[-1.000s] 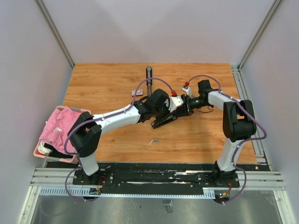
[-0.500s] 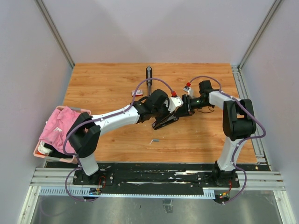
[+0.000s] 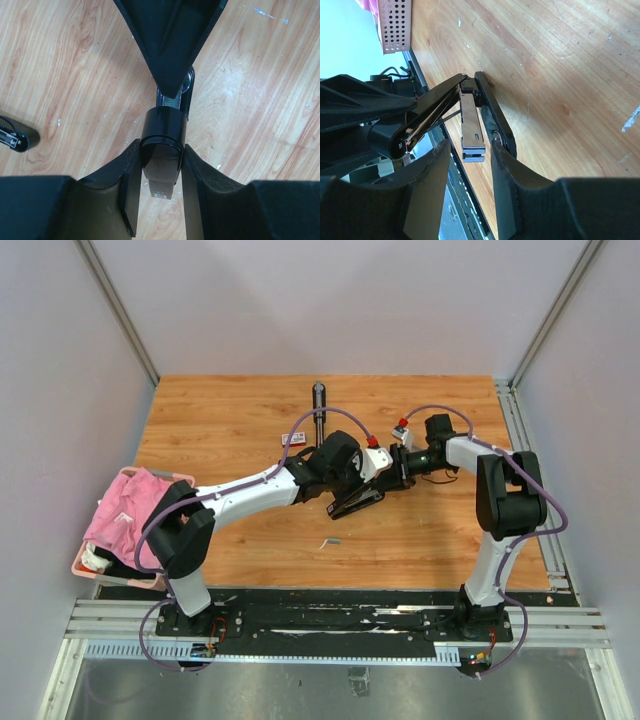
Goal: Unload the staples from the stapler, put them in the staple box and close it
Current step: Unload the staple at the center of the board.
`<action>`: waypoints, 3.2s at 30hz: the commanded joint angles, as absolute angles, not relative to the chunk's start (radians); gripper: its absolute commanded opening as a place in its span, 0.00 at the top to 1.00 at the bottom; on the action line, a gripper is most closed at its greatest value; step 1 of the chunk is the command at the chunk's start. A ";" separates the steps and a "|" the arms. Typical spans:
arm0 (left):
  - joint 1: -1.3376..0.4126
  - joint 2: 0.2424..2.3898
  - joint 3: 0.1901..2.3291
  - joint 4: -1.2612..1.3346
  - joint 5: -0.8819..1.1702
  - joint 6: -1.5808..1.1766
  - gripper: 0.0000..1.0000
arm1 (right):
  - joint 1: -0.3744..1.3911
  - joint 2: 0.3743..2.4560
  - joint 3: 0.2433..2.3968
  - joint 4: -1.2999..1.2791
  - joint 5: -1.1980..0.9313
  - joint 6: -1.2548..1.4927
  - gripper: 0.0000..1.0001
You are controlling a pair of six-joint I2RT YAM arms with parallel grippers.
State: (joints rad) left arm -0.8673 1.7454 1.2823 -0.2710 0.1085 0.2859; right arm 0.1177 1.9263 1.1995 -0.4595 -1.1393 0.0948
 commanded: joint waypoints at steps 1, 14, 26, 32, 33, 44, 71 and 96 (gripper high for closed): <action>-0.870 1.696 1.294 -0.213 0.123 0.279 1.00 | 0.128 1.950 1.189 -0.449 -1.187 0.107 0.61; -0.871 1.701 1.298 -0.213 0.131 0.275 1.00 | 0.154 1.972 1.193 -0.450 -1.219 0.106 0.73; -0.873 1.726 1.323 -0.236 0.129 0.278 0.88 | 0.164 1.964 1.195 -0.448 -1.243 0.111 0.87; -0.880 1.762 1.361 -0.264 0.096 0.284 0.40 | 0.170 1.949 1.192 -0.441 -1.246 0.118 0.88; -0.880 1.768 1.368 -0.268 0.094 0.286 0.36 | 0.173 1.946 1.193 -0.441 -1.247 0.119 0.88; -0.893 1.860 1.479 -0.352 0.114 0.317 0.17 | 0.186 1.934 1.193 -0.441 -1.261 0.121 0.90; -0.900 1.914 1.500 -0.369 0.054 0.321 0.81 | 0.187 1.935 1.189 -0.443 -1.218 0.117 0.92; -0.774 1.477 1.129 -0.182 0.050 0.365 0.86 | 0.079 1.959 1.171 -0.440 -1.128 0.103 0.95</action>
State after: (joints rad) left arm -0.8341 1.5730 1.1652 -0.2359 0.1169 0.3191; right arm 0.1219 1.9579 1.1976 -0.4065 -1.2068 0.1085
